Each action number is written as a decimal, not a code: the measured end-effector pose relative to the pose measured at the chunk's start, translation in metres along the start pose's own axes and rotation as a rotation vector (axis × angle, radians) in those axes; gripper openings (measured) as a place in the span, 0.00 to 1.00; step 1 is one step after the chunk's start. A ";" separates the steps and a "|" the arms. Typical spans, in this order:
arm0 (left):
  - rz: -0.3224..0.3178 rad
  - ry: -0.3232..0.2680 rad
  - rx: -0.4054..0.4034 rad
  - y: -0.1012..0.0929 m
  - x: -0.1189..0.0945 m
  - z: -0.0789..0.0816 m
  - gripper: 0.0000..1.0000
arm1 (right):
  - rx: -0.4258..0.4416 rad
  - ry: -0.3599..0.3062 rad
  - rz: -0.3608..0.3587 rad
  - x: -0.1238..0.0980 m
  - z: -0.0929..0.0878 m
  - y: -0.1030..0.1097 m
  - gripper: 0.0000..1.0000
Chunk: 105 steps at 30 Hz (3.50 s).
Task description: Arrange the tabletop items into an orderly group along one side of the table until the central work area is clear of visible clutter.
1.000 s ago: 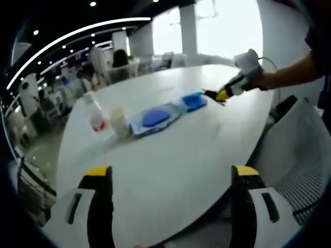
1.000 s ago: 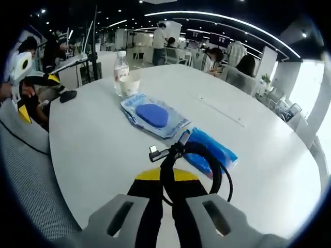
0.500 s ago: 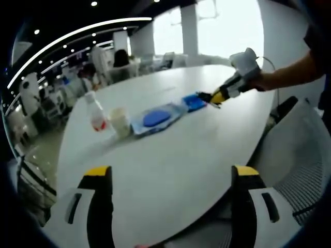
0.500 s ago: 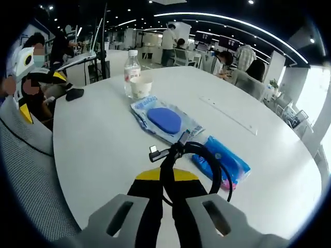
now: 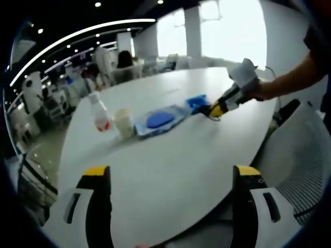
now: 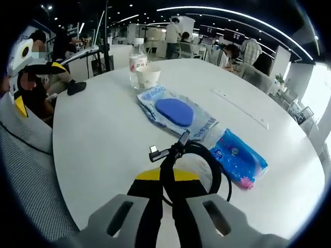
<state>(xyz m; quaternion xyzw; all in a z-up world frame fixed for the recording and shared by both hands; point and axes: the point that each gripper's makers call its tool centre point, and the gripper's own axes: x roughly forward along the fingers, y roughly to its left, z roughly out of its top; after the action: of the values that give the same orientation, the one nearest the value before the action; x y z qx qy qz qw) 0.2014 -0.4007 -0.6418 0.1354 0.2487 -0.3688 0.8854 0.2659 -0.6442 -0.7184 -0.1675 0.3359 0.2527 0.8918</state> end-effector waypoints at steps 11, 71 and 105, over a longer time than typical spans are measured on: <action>0.002 0.004 -0.005 0.000 0.001 0.000 0.94 | 0.041 0.026 0.030 0.016 -0.009 0.009 0.03; -0.049 0.022 -0.001 -0.005 0.000 -0.002 0.96 | 0.194 -0.087 -0.048 -0.092 0.002 0.029 0.72; -0.055 -0.007 0.003 0.013 -0.022 0.019 1.00 | 0.262 -0.178 -0.158 -0.154 -0.016 0.018 1.00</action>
<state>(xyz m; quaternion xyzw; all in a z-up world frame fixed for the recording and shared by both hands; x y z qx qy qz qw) 0.2035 -0.3869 -0.6131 0.1283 0.2487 -0.3938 0.8755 0.1480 -0.6896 -0.6269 -0.0527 0.2714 0.1498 0.9493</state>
